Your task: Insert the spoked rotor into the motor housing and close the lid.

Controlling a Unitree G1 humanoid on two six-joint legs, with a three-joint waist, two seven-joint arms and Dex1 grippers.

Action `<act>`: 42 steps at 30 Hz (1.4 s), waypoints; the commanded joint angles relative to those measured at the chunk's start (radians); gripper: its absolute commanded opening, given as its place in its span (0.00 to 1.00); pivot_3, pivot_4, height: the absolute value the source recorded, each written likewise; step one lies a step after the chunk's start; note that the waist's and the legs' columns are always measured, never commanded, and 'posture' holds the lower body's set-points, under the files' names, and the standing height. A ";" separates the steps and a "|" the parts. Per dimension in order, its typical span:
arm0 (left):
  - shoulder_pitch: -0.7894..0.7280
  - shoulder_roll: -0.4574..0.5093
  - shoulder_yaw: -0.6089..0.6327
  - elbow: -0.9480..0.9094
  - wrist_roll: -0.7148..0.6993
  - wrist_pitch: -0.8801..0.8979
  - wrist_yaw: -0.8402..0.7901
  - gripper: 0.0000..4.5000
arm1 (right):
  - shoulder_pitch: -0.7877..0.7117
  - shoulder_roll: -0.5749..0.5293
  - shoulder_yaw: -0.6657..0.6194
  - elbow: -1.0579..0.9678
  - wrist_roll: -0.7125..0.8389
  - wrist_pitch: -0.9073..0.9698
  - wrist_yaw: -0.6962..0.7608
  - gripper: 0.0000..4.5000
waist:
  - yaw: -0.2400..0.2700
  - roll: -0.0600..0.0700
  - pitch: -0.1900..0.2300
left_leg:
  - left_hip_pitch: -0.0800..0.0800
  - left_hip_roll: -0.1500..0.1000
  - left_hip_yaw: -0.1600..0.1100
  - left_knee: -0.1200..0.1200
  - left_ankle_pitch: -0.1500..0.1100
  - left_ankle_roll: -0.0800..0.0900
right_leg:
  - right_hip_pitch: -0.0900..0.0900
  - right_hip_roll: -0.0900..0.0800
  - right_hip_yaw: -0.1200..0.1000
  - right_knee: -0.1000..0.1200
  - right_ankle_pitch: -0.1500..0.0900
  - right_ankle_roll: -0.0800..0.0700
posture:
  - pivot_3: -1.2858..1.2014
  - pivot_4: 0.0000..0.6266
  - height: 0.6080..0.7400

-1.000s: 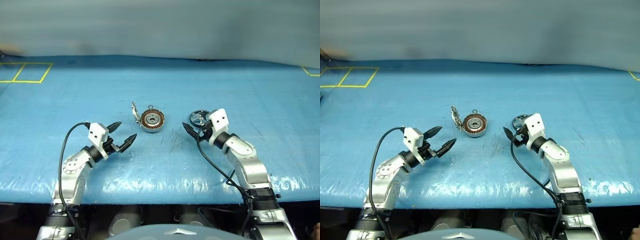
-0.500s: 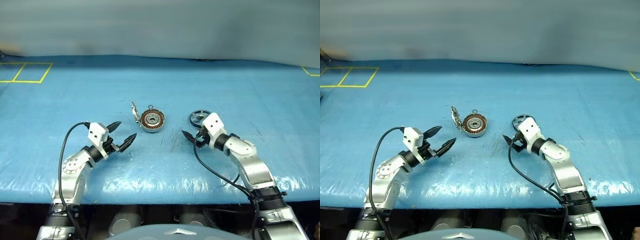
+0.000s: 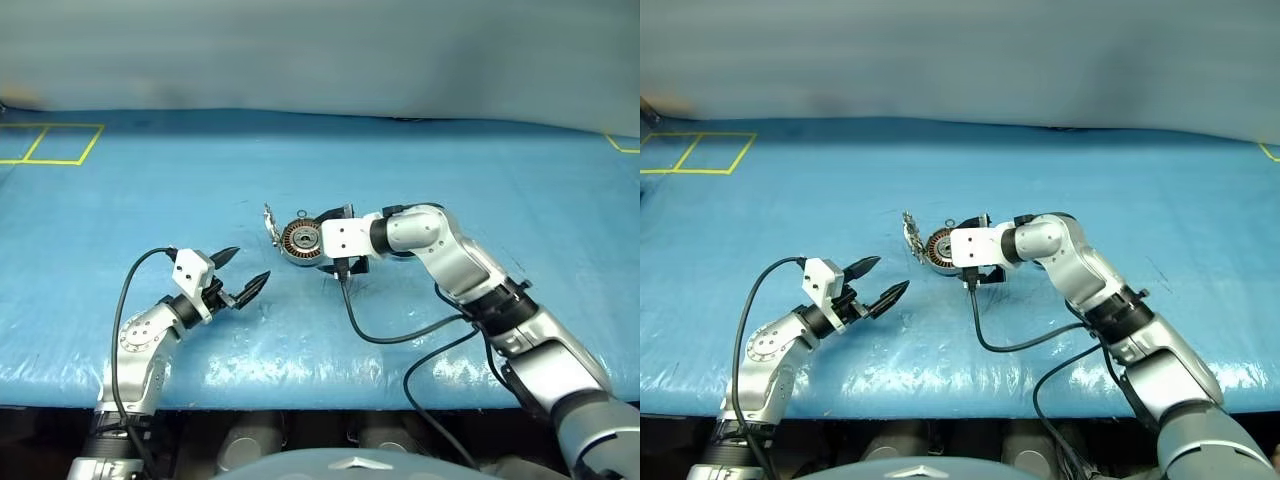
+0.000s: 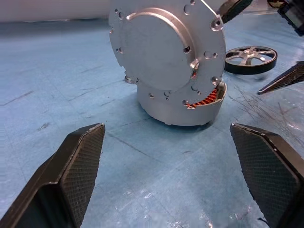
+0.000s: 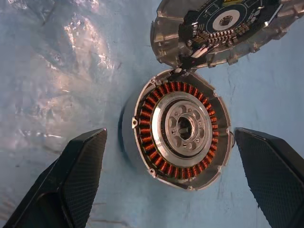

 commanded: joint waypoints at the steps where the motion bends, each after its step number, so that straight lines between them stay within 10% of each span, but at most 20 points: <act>1: 0.027 -0.007 0.001 -0.058 -0.005 -0.009 0.010 1.00 | -0.093 0.034 0.026 0.110 -0.055 -0.071 0.022 1.00 | -0.003 0.000 0.000 | 0.000 0.000 0.000 0.000 -0.001 -0.001 | -0.002 0.000 0.001 -0.001 0.000 0.000 | 0.52 0.24 1.00; 27: 0.083 -0.006 -0.001 -0.093 -0.005 -0.008 0.028 1.00 | -0.170 0.158 0.110 0.429 -0.194 -0.266 0.115 1.00 | -0.025 0.000 0.000 | -0.001 0.001 0.003 0.000 -0.001 -0.003 | -0.008 0.001 0.005 0.004 0.000 -0.001 | 0.52 0.24 1.00; 33: 0.080 -0.008 0.002 -0.089 -0.004 -0.012 0.033 1.00 | -0.199 0.189 0.121 0.568 -0.226 -0.304 0.107 0.67 | -0.025 0.001 -0.002 | 0.001 0.001 0.003 0.000 -0.001 -0.004 | -0.007 0.002 0.006 0.005 0.000 -0.001 | 0.52 0.24 1.00; 42: 0.080 -0.012 0.005 -0.083 -0.004 -0.017 0.039 1.00 | -0.174 0.172 0.093 0.543 -0.213 -0.312 0.146 0.46 | -0.023 0.001 -0.003 | 0.002 0.001 0.003 0.000 -0.001 -0.004 | -0.006 0.002 0.006 0.005 0.001 -0.001 | 0.52 0.24 1.00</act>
